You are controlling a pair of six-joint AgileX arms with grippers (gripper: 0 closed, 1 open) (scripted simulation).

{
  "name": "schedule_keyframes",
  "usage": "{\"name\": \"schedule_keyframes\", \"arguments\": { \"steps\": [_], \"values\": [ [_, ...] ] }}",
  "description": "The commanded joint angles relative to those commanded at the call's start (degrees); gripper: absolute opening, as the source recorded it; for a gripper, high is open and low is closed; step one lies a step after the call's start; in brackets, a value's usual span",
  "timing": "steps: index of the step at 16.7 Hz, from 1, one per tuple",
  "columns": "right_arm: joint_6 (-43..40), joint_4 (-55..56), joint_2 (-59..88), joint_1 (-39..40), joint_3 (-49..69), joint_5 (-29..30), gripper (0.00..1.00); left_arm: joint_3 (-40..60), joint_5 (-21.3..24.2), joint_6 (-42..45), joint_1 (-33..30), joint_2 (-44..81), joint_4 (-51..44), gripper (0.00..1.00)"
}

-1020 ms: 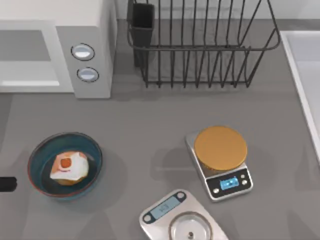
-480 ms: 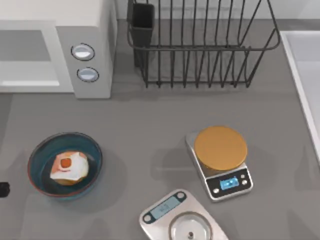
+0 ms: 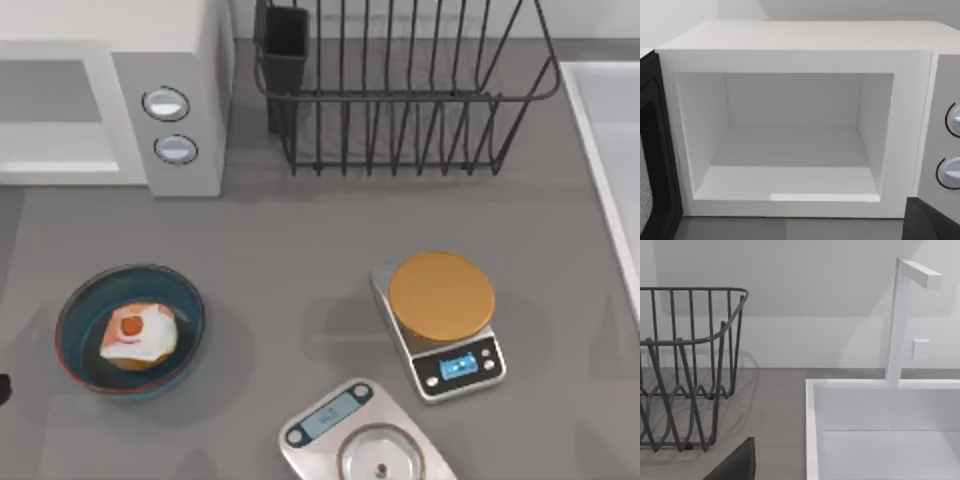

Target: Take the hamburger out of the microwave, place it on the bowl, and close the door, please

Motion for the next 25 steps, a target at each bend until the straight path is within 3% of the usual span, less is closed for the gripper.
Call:
{"name": "schedule_keyframes", "arguments": {
  "steps": [3,9,12,17,25],
  "values": [
    [0.0,0.0,0.0,0.0,0.0,0.0,1.0,0.69,-2.36,0.01,-2.36,1.3,0.59,0.0],
    [0.0,0.0,0.0,0.0,0.0,0.0,1.0,2.44,-17.62,0.1,-17.6,11.28,8.86,0.0],
    [0.0,0.0,0.0,0.0,0.0,0.0,1.0,2.39,-20.2,0.13,-20.18,13.72,11.32,0.0],
    [0.0,0.0,0.0,0.0,0.0,0.0,1.0,2.34,-19.06,0.11,-19.05,14.26,11.83,0.0],
    [0.0,0.0,0.0,0.0,0.0,0.0,1.0,2.66,-6.04,0.31,-6.04,22.33,19.58,0.0]
  ]
}}
